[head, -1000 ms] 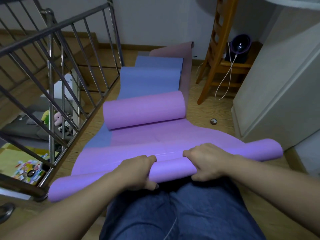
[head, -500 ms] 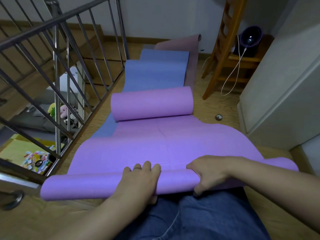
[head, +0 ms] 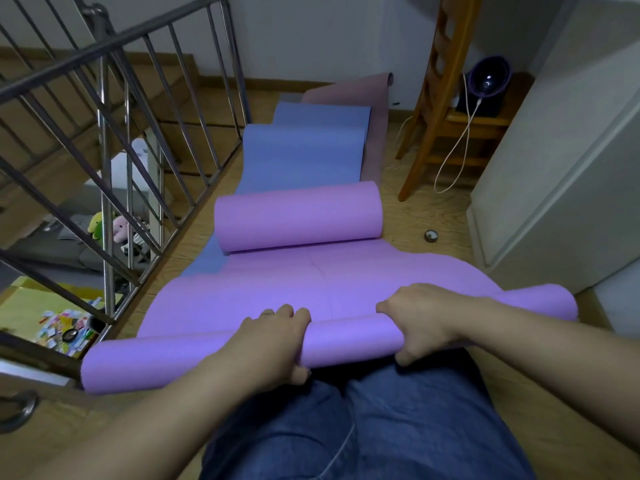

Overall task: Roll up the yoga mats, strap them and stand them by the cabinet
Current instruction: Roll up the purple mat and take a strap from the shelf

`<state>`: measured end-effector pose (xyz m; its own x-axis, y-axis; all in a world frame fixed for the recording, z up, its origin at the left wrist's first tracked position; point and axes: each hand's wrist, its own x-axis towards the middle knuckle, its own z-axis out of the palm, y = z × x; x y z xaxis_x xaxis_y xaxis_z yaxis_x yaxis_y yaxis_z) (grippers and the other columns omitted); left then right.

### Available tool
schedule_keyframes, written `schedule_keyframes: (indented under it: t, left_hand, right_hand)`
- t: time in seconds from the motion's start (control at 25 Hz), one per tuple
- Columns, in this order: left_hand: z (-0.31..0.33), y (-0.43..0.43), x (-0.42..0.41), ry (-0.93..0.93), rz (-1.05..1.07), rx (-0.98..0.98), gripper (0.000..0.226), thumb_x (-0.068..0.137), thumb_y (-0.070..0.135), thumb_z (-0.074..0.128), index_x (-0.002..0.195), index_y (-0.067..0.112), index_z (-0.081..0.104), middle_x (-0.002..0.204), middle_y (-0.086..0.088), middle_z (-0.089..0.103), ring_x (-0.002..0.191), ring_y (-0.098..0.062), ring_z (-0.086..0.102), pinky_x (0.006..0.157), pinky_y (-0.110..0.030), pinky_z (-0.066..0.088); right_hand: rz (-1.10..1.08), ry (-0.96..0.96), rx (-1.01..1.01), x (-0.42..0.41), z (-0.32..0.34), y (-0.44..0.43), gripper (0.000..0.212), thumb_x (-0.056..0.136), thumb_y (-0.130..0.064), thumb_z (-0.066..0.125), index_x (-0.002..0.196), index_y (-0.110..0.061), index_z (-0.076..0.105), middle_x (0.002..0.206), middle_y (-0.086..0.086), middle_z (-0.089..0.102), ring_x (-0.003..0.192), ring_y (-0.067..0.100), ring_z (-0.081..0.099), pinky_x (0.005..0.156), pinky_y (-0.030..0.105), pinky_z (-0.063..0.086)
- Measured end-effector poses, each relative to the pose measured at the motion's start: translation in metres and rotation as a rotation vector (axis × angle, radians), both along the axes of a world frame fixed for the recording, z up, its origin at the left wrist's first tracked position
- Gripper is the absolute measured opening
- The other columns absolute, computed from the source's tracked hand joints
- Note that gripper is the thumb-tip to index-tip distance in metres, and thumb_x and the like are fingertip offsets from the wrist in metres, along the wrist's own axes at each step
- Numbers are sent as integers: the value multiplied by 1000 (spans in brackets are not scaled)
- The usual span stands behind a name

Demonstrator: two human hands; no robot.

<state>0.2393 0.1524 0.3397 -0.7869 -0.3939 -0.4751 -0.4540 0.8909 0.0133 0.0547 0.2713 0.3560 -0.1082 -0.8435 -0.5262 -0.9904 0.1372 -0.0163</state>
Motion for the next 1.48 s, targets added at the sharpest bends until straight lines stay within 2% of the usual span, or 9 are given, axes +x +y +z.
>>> schedule_keyframes:
  t: [0.08, 0.28, 0.36, 0.48, 0.68, 0.84, 0.96, 1.2, 1.48]
  left_hand:
    - [3, 9, 5, 63, 0, -74, 59, 78, 45, 65, 122, 19, 36, 118, -3, 48, 107, -28, 53, 78, -36, 40]
    - [2, -10, 12, -55, 58, 232, 61, 72, 53, 72, 115, 22, 41, 112, -2, 57, 99, -24, 54, 82, -36, 47]
    - [1, -19, 6, -139, 74, 314, 62, 72, 54, 73, 115, 22, 42, 112, -2, 58, 98, -24, 55, 85, -38, 48]
    - [3, -30, -5, -242, 54, 348, 69, 72, 60, 70, 123, 22, 42, 120, -2, 51, 106, -24, 52, 92, -41, 46]
    - [3, -31, -21, -367, -13, 272, 84, 73, 66, 66, 138, 23, 35, 133, -6, 41, 121, -28, 42, 99, -44, 39]
    - [-4, 0, -14, -84, -42, -110, 76, 79, 50, 66, 138, 20, 28, 131, -7, 37, 122, -30, 37, 93, -42, 31]
    - [-21, 14, -8, 81, -36, -267, 63, 80, 34, 62, 133, 17, 34, 125, -8, 44, 115, -28, 44, 87, -38, 33]
    - [-18, -5, -16, 59, -27, -122, 66, 75, 42, 67, 128, 17, 35, 123, -7, 47, 112, -29, 46, 81, -38, 36]
    - [37, -27, -36, -214, -56, 281, 66, 77, 50, 72, 124, 18, 39, 116, -5, 56, 91, -25, 50, 77, -32, 43]
  right_hand:
    - [-1, -82, 168, -9, 7, -12, 49, 72, -45, 73, 107, -14, 60, 102, 6, 64, 93, 28, 60, 74, 30, 48]
    - [-90, -316, 415, -6, -9, -21, 47, 69, -42, 80, 107, -20, 65, 102, -3, 66, 96, 20, 64, 84, 29, 52]
    - [-134, -351, 282, -4, -9, -10, 51, 69, -48, 78, 109, -25, 58, 106, -6, 61, 99, 16, 58, 85, 27, 47]
    - [12, -62, -162, 3, -11, 17, 67, 71, -60, 68, 124, -27, 44, 116, -6, 49, 107, 17, 47, 87, 32, 41]
    - [6, 34, -245, 18, -27, 30, 55, 75, -45, 61, 121, -20, 43, 113, 0, 53, 102, 25, 50, 80, 34, 40]
    - [-63, -154, -51, -4, -23, 5, 54, 72, -46, 71, 113, -19, 48, 109, 3, 61, 92, 24, 55, 70, 30, 38]
    - [-123, -252, 134, -12, -19, -16, 58, 70, -45, 78, 114, -18, 51, 116, 3, 59, 93, 19, 51, 79, 30, 43]
    - [22, 155, -328, 15, -41, 14, 68, 68, -46, 70, 125, -19, 46, 113, 3, 55, 103, 28, 54, 81, 38, 44]
    - [-20, -30, -74, -1, 20, -3, 56, 69, -45, 73, 113, -19, 48, 96, 4, 60, 82, 24, 51, 63, 29, 35]
